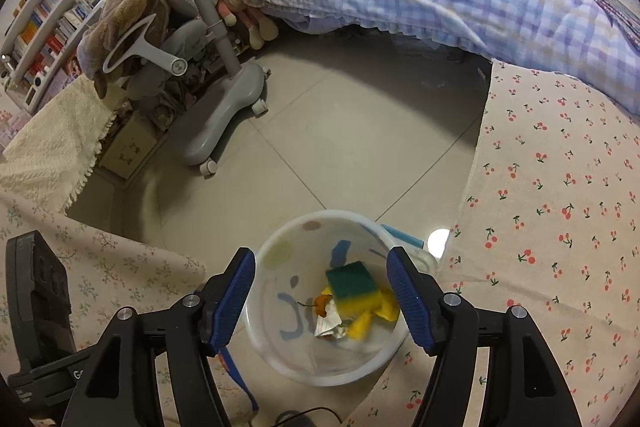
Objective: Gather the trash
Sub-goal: 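Move both tools back over the remaining trash on the bed, then grasp the white snack bag with the left tool while the right tool grasps the yellow paper bag, then drop the snack bag into the bucket with the left tool while the right tool carries the yellow bag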
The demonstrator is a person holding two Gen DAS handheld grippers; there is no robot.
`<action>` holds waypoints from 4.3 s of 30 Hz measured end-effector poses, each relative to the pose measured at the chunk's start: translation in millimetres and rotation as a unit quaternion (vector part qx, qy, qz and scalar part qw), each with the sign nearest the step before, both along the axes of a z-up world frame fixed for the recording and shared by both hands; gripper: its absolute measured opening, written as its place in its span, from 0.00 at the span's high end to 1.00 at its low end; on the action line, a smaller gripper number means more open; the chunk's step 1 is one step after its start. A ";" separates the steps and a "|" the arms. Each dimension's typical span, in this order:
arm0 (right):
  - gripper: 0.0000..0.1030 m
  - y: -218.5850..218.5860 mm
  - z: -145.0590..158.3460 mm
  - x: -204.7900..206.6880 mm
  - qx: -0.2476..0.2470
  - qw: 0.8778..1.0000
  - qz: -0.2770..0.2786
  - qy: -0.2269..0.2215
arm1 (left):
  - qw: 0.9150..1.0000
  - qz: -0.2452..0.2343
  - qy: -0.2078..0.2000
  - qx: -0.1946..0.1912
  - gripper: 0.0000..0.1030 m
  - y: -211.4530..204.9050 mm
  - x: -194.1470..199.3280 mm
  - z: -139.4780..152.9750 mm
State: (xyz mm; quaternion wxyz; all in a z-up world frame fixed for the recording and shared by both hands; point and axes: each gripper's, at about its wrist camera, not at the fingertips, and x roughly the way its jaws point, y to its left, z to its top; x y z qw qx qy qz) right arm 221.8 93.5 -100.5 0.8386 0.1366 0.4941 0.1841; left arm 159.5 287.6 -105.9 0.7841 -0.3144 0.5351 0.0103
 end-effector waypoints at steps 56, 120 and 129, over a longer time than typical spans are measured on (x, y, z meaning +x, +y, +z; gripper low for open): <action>0.23 -529.4 24.3 -185.5 0.160 0.883 -0.435 0.078 | 0.941 -0.327 -0.084 0.018 0.62 -430.2 -11.8 -4.3; 0.96 -357.1 41.0 -89.2 0.055 0.971 -0.231 0.041 | 0.975 -0.179 -0.098 0.082 0.93 -142.6 -29.3 49.9; 0.96 -273.1 45.7 -66.4 0.052 0.989 -0.139 0.014 | 0.986 -0.122 -0.063 0.096 0.93 -84.3 -21.4 29.1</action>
